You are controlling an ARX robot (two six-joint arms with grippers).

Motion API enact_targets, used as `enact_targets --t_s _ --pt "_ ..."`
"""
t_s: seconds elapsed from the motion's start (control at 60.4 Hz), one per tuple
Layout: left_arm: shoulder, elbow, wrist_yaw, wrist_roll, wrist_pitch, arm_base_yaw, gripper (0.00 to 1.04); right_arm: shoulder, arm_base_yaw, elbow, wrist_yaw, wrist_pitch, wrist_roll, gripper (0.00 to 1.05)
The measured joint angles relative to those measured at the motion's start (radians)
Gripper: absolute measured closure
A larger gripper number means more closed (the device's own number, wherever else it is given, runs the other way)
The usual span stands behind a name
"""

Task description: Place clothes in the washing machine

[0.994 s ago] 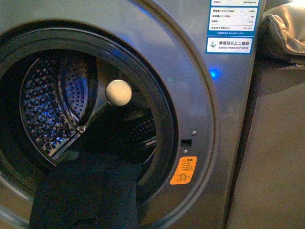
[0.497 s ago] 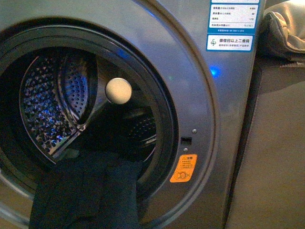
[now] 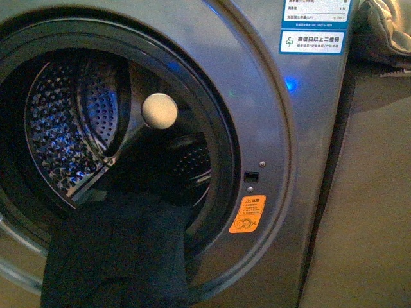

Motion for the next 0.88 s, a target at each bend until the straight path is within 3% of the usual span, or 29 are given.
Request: enact_targets --t_s 0.066,0.58,0.878 --pt "0.000 0.000 0.000 -0.001 0.000 0.000 1.01 0.000 0.000 0.000 0.000 0.000 0.000 0.07" --pt "0.000 0.000 0.000 0.000 0.000 0.000 0.05 0.000 0.000 0.000 0.000 0.000 0.000 0.07" --pt "0.000 0.000 0.000 0.002 0.000 0.000 0.07 0.000 0.000 0.000 0.000 0.000 0.000 0.07"
